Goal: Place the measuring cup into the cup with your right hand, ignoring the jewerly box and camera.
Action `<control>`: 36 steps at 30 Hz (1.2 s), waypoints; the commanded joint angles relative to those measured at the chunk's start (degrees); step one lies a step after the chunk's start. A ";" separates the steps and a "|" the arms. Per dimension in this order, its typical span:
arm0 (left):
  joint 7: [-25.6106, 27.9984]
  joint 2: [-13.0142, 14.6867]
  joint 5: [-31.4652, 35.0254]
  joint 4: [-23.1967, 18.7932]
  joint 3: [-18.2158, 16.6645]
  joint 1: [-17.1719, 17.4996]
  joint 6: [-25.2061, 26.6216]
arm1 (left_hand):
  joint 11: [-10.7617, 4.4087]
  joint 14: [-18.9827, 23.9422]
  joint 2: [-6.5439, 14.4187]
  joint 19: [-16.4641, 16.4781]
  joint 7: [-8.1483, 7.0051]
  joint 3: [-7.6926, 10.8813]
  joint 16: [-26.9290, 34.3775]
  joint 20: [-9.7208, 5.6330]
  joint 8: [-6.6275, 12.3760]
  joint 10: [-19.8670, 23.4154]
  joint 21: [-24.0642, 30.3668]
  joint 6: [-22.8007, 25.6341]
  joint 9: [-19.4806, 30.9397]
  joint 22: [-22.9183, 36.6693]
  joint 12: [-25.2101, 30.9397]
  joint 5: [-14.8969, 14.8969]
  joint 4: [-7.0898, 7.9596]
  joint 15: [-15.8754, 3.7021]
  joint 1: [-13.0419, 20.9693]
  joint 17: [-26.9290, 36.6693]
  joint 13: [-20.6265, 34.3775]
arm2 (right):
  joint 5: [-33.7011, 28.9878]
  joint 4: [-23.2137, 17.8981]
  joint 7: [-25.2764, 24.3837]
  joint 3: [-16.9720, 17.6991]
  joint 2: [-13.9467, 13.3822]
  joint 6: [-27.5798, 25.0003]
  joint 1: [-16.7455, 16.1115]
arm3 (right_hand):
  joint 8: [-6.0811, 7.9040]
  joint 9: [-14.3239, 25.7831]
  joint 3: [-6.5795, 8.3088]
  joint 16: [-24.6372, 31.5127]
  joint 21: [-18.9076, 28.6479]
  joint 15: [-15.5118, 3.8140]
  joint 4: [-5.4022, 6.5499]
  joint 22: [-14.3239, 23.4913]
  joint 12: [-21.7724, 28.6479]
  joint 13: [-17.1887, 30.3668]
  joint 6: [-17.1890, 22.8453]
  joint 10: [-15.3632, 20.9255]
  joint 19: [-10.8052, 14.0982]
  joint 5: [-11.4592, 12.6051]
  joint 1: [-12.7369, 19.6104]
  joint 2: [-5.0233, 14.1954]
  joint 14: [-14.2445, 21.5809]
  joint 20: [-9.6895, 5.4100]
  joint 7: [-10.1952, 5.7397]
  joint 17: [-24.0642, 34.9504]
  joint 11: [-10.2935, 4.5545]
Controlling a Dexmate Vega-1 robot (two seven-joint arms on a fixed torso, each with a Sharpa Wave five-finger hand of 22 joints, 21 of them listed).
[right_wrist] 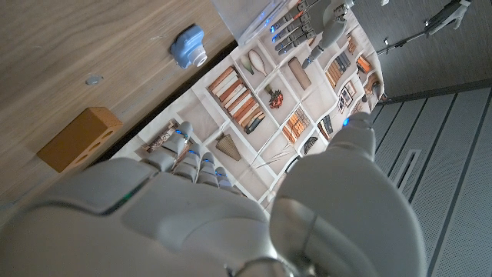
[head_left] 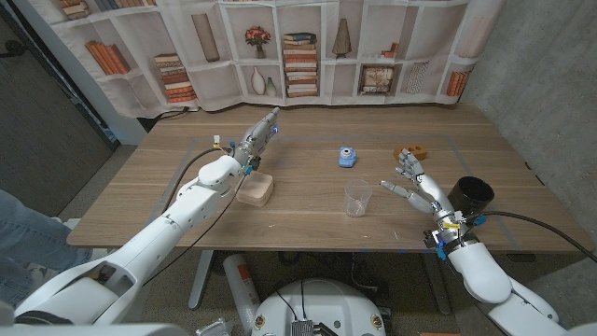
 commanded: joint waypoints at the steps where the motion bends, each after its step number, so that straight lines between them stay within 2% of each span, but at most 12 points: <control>1: -0.37 -0.15 0.06 0.04 0.26 -0.31 0.17 | -0.03 -4.52 0.43 -7.06 -0.36 0.21 0.08 0.20 0.29 -1.18 -0.35 0.04 0.26 0.20 0.24 -0.15 -0.23 0.20 0.26 0.19 0.23 | -3.47 -2.72 -1.74 0.33 -0.52 -3.31 -1.81 | 0.16 0.17 -0.69 -0.11 -0.80 0.28 0.00 0.16 -0.05 0.06 -2.17 -1.51 -0.80 0.42 1.00 0.29 -1.23 0.19 0.33 0.13 0.38; 8: -0.32 -0.46 0.20 0.20 0.34 -0.47 -0.21 | -0.01 -4.52 0.48 -7.02 -0.41 0.18 0.07 0.20 0.26 -1.16 -0.43 -0.01 0.26 0.20 0.25 -0.20 -0.24 0.19 0.28 0.19 0.23 | -4.94 -3.91 -2.60 0.41 -0.60 -4.99 -2.59 | 0.34 0.17 -1.09 0.02 -1.15 0.54 0.10 0.17 0.09 0.05 -2.55 -1.94 -0.82 0.43 1.13 0.29 -1.55 0.07 0.27 0.15 0.37; 20: -1.37 -1.29 0.33 1.99 1.01 -1.65 -0.36 | -0.04 -4.55 0.55 -7.08 -0.47 0.14 0.06 0.21 0.24 -1.21 -0.60 -0.02 0.26 0.21 0.23 -0.28 -0.27 0.20 0.31 0.19 0.23 | -6.09 -5.15 -3.27 0.16 -0.89 -7.52 -3.29 | 0.70 0.16 -1.80 0.27 -1.56 1.11 0.46 0.18 0.40 0.02 -2.51 -2.12 -0.42 0.46 0.94 0.47 -1.70 0.36 0.47 0.21 1.17; 28: -2.25 -1.66 0.30 3.43 1.14 -2.44 -0.85 | 0.00 -4.59 0.57 -7.14 -0.46 0.12 0.04 0.28 0.25 -1.23 -0.68 0.02 0.26 0.22 0.22 -0.31 -0.27 0.23 0.32 0.19 0.23 | -8.37 -6.09 -4.66 -1.38 -0.68 -10.40 -3.40 | 0.79 0.15 -2.06 0.23 -2.05 1.59 0.62 0.18 0.39 0.00 -2.77 -2.82 -0.41 0.66 1.26 1.01 -2.33 0.78 0.38 0.22 1.53; 36: -2.84 -1.72 0.42 3.93 1.20 -3.07 -1.09 | -0.03 -4.64 0.61 -7.14 -0.49 0.10 0.03 0.30 0.21 -1.22 -0.76 -0.07 0.26 0.22 0.22 -0.34 -0.29 0.26 0.33 0.20 0.23 | -9.12 -5.63 -6.22 -3.12 -0.30 -10.47 -2.73 | 0.92 0.15 -2.29 0.40 -2.37 2.12 0.71 0.17 0.60 -0.03 -2.80 -2.83 -0.14 0.87 1.59 1.33 -2.25 1.01 1.23 0.19 2.16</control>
